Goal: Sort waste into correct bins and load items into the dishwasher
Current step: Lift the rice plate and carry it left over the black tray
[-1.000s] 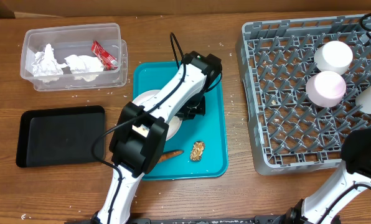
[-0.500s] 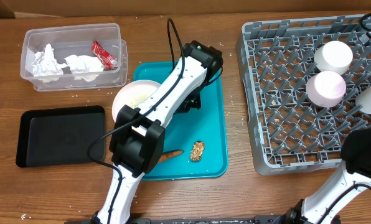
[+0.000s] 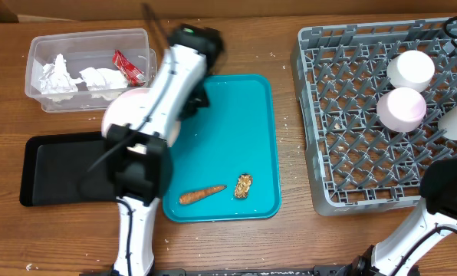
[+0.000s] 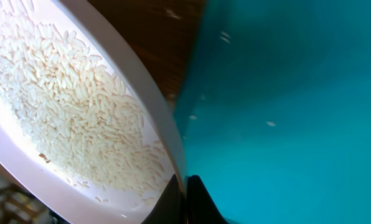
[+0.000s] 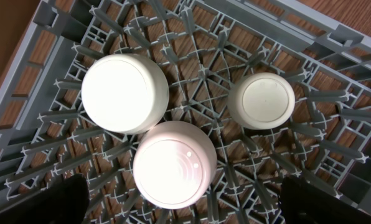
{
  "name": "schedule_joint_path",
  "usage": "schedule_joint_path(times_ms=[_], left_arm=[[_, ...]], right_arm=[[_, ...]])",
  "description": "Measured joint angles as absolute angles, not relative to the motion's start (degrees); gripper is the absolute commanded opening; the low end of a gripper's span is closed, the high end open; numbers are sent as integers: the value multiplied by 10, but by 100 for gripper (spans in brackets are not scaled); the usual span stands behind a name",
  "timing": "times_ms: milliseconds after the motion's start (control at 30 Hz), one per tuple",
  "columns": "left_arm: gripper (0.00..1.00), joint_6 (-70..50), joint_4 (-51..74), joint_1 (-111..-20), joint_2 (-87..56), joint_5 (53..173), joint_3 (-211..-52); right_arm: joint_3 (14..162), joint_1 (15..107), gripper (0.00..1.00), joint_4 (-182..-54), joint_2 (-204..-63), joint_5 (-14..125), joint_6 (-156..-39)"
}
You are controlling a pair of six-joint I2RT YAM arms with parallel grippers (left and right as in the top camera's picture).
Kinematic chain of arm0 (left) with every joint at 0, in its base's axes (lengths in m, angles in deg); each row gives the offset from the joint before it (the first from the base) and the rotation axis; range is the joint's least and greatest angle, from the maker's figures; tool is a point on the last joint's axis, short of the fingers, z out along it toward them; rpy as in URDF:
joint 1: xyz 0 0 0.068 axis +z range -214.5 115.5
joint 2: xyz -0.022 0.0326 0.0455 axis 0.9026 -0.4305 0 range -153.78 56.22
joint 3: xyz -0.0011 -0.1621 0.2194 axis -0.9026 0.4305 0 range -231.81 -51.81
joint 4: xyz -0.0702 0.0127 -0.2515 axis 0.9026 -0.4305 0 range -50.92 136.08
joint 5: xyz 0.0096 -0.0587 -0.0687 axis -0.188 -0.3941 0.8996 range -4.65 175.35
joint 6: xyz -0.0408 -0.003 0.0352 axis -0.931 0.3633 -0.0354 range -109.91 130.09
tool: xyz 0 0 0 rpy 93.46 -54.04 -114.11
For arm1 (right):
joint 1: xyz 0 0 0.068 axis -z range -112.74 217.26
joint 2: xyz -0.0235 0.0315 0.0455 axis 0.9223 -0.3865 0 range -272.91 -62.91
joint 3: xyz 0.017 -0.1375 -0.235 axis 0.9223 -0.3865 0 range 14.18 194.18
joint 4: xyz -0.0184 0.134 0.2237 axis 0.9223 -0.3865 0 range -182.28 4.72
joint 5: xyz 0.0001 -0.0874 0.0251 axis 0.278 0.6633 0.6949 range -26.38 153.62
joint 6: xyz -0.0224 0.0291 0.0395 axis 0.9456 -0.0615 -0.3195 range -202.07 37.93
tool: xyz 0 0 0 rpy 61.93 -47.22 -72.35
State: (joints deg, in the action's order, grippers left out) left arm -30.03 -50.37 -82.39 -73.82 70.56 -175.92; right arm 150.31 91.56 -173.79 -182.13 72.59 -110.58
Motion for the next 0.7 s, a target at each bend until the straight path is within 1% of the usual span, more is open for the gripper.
schedule_joint_path(times_ms=[133,333,700], left_arm=[[4,-297,-504,-752,-715,735,-1759],[4,-283,-504,-668,-700,792,-1760],[4,-208,-503,-561,-700,916,-1760]], right_arm=[[1503,916,100,-1738,-1821,726,-1106],[1503,916,100,-1738,-1821,726,-1106],[1503,915,100,-1738,-1821,726,-1106]])
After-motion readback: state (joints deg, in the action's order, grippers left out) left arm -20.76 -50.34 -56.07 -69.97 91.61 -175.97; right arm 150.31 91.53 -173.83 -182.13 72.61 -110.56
